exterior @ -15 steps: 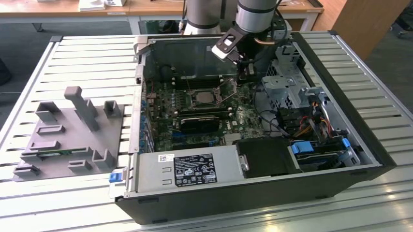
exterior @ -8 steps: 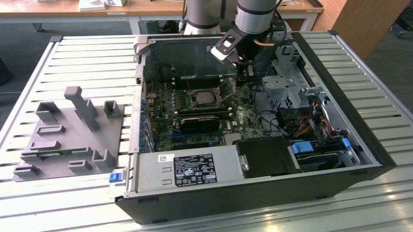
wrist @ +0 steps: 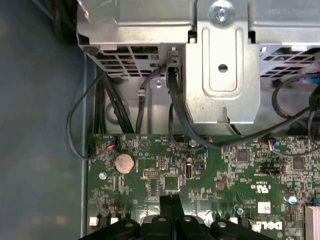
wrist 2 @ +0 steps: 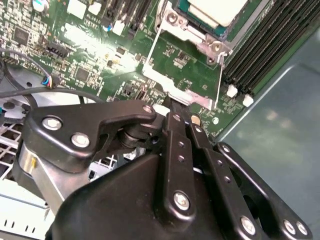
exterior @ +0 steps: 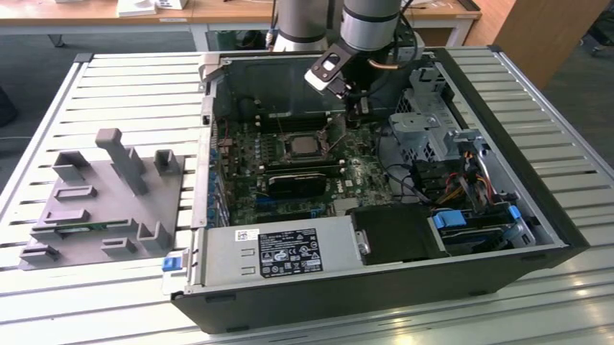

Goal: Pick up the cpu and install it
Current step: 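Close the cpu cover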

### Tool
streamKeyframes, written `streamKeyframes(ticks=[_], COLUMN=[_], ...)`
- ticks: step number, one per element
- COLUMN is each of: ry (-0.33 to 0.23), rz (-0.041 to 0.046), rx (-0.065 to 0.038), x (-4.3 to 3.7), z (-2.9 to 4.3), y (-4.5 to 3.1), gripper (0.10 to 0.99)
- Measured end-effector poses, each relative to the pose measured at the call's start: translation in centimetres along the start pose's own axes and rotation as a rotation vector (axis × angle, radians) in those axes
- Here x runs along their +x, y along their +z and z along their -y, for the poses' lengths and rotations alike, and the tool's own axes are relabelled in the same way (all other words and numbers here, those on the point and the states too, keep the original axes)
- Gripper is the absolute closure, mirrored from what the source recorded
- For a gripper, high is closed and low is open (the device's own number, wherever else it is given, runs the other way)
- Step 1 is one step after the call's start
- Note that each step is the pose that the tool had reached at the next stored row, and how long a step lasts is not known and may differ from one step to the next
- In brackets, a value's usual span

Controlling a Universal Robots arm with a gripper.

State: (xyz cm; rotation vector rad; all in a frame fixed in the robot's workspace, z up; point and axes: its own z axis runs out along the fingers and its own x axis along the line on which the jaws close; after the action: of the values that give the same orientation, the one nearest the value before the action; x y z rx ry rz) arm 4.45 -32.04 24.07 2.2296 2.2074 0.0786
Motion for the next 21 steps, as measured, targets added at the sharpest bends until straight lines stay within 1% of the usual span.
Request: streamKeyframes(ticks=[3, 8, 14, 15, 19, 21], ry=[0.0, 0.0, 0.0, 0.0, 0.0, 0.0], rz=[0.0002, 0.0002, 0.0004, 0.0004, 0.0, 0.0004], rx=[0.0, 0.0, 0.0, 0.0, 0.0, 0.0], x=[0.0, -0.01, -0.01, -0.01, -0.03, -0.03], z=[0.22, 0.79, 1.22, 1.44, 2.78, 3.31], y=[0.05, 0.08, 0.09, 0.08, 0.12, 0.13], gripper=[0.98, 0.98, 0.98, 0.98, 0.98, 0.98])
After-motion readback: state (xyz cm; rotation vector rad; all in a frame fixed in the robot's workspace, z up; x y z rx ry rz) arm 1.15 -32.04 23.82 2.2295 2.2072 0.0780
